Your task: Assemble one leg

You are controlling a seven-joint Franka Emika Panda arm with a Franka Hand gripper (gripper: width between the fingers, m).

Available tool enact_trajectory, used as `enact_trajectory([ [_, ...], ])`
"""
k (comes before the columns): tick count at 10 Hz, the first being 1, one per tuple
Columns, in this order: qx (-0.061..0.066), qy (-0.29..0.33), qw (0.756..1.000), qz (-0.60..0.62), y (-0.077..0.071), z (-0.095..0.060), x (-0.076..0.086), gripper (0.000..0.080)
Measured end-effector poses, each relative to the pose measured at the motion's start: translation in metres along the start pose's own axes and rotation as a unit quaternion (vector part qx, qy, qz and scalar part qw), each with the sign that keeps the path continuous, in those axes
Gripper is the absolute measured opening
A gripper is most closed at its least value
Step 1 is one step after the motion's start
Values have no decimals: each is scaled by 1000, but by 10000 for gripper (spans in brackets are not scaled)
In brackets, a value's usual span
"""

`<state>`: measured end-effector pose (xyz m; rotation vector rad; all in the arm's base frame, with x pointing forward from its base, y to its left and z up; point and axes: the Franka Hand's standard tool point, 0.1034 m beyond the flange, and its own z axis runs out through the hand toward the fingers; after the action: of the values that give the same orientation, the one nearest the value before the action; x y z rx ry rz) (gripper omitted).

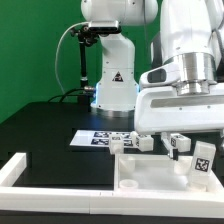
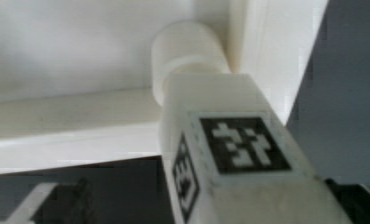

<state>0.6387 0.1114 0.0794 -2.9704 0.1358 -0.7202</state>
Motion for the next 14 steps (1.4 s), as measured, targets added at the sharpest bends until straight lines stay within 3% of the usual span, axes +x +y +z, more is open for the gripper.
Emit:
enact_trajectory([
  [4, 1, -154, 986, 58, -16, 3, 6, 648],
  [6, -4, -212, 976, 55, 9, 4, 5, 649],
  [10, -6, -203, 977, 63, 11, 5, 8, 649],
  [12, -13, -202, 974, 98, 10, 5, 8, 412],
  [13, -19, -202, 971, 130, 10, 5, 7, 412],
  [14, -24, -201, 967, 155, 10, 5, 8, 285],
])
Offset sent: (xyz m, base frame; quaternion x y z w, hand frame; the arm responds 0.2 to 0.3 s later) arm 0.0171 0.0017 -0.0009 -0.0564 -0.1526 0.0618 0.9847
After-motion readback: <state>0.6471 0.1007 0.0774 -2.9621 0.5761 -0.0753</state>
